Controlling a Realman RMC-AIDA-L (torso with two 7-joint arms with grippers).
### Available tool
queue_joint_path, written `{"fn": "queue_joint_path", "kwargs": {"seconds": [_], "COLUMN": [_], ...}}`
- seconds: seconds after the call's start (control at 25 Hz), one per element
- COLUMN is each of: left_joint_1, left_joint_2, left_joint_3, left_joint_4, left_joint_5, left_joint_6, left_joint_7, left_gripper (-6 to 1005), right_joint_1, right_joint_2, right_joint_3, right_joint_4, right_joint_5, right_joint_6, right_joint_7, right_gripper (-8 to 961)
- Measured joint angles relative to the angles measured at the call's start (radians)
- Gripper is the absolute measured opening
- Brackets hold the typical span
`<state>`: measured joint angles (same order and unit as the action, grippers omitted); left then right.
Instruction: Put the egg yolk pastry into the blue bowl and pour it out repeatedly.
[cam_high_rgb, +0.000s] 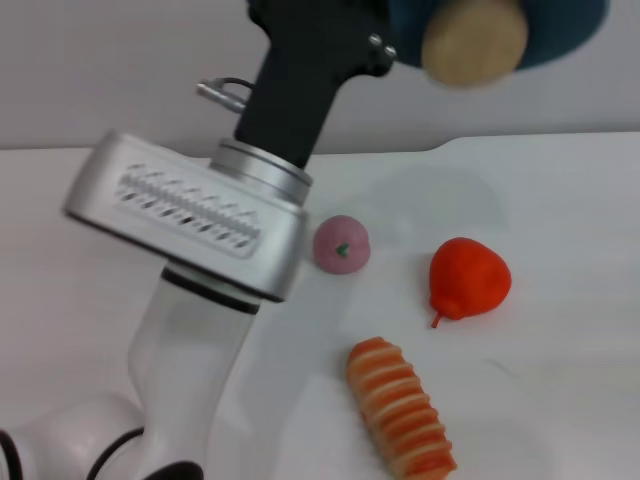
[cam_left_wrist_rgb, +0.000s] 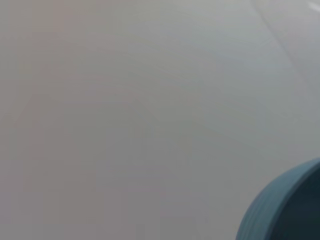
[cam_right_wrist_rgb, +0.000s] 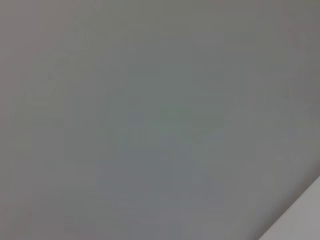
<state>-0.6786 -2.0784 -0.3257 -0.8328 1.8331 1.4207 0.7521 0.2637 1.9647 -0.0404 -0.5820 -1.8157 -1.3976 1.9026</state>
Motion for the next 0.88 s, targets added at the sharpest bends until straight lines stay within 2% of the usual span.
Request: {"fn": "queue_joint_path", "kwargs": {"seconds": [0.2, 0.36, 0.56, 0.72, 0.88], "left_joint_1": [-0.057, -0.062, -0.064, -0.061, -0.033], "left_joint_2": [0.0, 0.0, 0.0, 0.0, 0.0], "left_joint_3": [0.028, 0.045, 0.027, -0.028, -0.139], "left_joint_4": [0.069, 0.073, 0.075, 0.077, 0.067], "left_joint_5": [0.025, 0.086, 0.086, 0.081, 0.079], "left_joint_6": [-0.095, -0.17, -0.266, -0.293, -0.316], "left_joint_7": [0.107, 0.229, 0.185, 0.148, 0.146], "left_gripper": [0, 0, 0, 0, 0], "right_joint_1": [0.007, 0.007, 0.003, 0.005, 0.009], "right_joint_2": [-0.003, -0.003, 0.004, 0.005, 0.01], "right_joint_3": [0.0, -0.001, -0.005, -0.01, -0.025], "right_joint_4": [0.0, 0.0, -0.001, 0.004, 0.004], "right_joint_5": [0.0, 0.0, 0.0, -0.006, -0.009], "right_joint_6": [0.001, 0.002, 0.005, 0.006, -0.001], "right_joint_7": [0.001, 0.0, -0.001, -0.012, -0.038], "right_gripper": [376, 376, 376, 376, 376]}}
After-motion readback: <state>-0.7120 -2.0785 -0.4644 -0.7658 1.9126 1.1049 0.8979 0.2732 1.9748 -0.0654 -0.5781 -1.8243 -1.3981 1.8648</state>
